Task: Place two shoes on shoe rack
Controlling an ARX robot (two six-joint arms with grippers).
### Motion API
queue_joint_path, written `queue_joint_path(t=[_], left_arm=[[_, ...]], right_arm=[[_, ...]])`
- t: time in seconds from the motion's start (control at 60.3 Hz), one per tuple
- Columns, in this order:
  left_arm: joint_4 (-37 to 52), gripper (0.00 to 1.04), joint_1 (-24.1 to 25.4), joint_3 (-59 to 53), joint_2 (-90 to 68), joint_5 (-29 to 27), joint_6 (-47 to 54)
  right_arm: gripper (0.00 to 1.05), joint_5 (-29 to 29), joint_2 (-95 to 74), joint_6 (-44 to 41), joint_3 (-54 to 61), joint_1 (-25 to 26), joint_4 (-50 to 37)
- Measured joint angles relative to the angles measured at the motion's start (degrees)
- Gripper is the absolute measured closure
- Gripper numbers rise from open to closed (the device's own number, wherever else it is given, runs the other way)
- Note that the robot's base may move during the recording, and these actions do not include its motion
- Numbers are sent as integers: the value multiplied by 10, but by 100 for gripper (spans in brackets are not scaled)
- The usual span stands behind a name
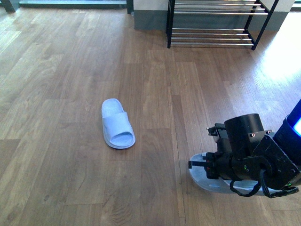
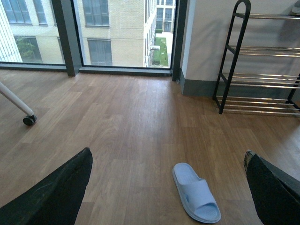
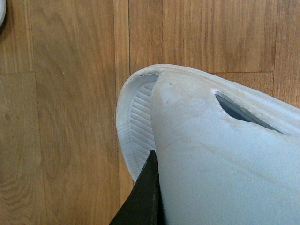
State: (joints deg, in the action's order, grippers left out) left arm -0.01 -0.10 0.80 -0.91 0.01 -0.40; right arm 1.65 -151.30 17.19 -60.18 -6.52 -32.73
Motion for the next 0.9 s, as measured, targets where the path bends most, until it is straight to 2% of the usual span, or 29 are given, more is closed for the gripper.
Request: queue_joint_path(t=[0.182, 0.215, 0.414, 0.547, 0.613, 0.696, 0.762, 0.796, 0.812, 0.829, 0.895], left_arm=[[0, 9, 0, 0, 0, 0, 0], [0, 9, 0, 0, 0, 0, 0], [0, 9, 0, 0, 0, 0, 0], [0, 9, 0, 0, 0, 0, 0], [0, 9, 0, 0, 0, 0, 0], [0, 9, 0, 0, 0, 0, 0], [0, 9, 0, 0, 0, 0, 0], [0, 9, 0, 0, 0, 0, 0], [0, 9, 0, 0, 0, 0, 0], [0, 9, 0, 0, 0, 0, 0], [0, 9, 0, 0, 0, 0, 0]], right_arm=[[103, 5, 0, 43, 6, -19, -9], [100, 10, 0, 45, 7, -21, -11], [64, 54, 0, 130, 6, -18, -12], [43, 60, 2, 197, 6, -7, -21], [26, 50, 10, 200, 7, -5, -21], [8, -39, 15, 85, 23, -26, -61], [9, -67, 12, -26, 40, -37, -116], [9, -69, 9, -77, 49, -41, -145], [9, -70, 6, -129, 53, -42, -164], [9, -69, 5, -141, 55, -42, -174], [9, -55, -18, -334, 68, -43, -259]])
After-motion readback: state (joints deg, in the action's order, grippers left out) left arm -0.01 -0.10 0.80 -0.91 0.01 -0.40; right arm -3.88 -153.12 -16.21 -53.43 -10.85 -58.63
